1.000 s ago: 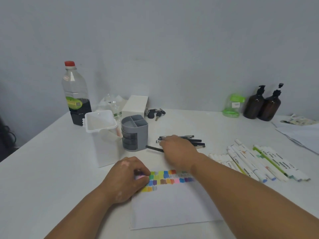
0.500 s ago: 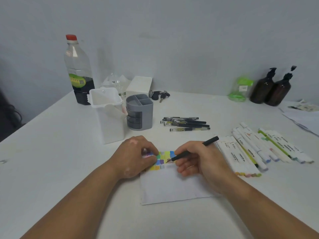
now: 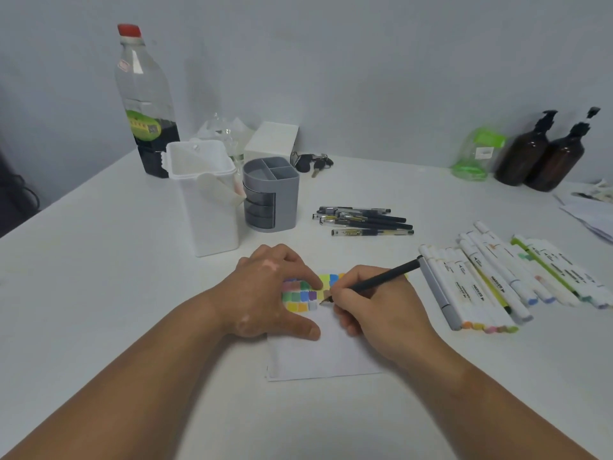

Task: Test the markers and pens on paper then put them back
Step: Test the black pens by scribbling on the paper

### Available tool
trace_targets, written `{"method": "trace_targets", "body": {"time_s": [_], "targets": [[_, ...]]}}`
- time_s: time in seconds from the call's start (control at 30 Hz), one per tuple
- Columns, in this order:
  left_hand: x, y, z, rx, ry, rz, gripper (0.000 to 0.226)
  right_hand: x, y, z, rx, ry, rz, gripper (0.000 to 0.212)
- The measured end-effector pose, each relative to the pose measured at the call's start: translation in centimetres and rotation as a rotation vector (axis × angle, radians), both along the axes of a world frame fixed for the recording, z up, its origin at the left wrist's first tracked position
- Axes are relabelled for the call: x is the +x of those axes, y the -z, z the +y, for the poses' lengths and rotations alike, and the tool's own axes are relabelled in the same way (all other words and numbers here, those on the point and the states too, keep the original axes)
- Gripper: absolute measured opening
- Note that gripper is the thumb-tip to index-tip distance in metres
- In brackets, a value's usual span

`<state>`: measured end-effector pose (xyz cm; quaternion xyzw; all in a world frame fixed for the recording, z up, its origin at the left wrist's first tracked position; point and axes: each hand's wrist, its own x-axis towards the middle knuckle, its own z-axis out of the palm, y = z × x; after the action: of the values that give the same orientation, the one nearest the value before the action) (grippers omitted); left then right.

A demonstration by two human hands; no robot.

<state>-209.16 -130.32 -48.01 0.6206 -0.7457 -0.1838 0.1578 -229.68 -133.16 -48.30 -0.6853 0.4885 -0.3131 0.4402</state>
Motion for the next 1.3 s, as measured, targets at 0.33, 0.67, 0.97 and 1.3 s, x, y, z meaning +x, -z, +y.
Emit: {"method": "trace_targets", "body": {"time_s": [0.33,0.67,0.97,1.3], "targets": [[0.0,-0.1,0.0,0.02,-0.001,-0.014,0.065,0.1,-0.1,0.2,-0.06,0.018,0.112,0.018],[0.0,-0.1,-0.1,0.029,0.005,-0.012,0.066,-0.1,-0.1,0.1,-0.073,0.039,0.118,0.015],[0.0,-0.1,0.0,0.006,-0.019,-0.004,0.061,-2.5,-0.3,-1.7,0.095,0.184,-0.382,0.017],[-2.2,-1.0,1.1,-0.317,-0.09,0.342,0.028,-2.9,-0.3,-1.8,0.206,-0.067,-0.681,0.015]]}}
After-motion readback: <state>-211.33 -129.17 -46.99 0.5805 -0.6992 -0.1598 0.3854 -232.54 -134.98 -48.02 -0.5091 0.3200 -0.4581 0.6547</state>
